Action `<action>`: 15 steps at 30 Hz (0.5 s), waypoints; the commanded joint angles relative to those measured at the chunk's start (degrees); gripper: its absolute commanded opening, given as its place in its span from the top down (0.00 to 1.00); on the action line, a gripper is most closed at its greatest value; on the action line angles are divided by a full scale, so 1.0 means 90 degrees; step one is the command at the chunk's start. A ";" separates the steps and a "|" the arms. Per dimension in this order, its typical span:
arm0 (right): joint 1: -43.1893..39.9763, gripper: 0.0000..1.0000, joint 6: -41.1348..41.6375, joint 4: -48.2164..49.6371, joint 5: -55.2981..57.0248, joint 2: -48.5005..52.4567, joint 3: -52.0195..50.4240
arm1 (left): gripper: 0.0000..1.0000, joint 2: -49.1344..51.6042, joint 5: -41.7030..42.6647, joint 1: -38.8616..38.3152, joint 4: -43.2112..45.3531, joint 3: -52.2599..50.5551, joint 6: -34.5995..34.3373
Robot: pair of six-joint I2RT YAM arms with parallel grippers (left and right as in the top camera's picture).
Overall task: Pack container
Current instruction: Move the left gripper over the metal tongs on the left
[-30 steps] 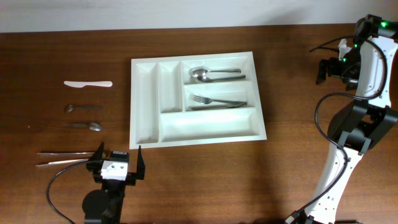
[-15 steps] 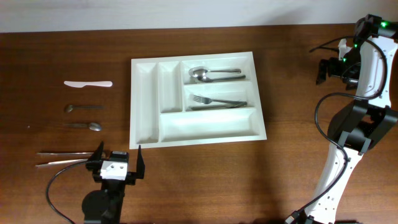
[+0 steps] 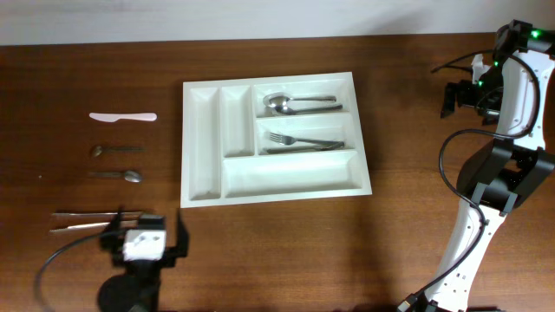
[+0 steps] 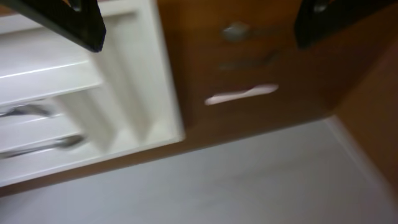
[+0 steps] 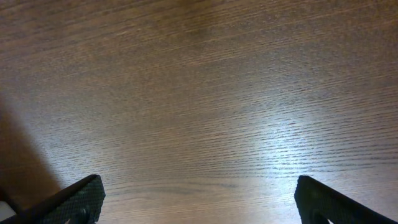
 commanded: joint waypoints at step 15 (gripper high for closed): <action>-0.0015 0.01 -0.0066 0.0005 -0.0012 -0.0117 0.0107 | 0.01 0.1358 0.0107 0.0005 -0.1957 0.3191 -0.1064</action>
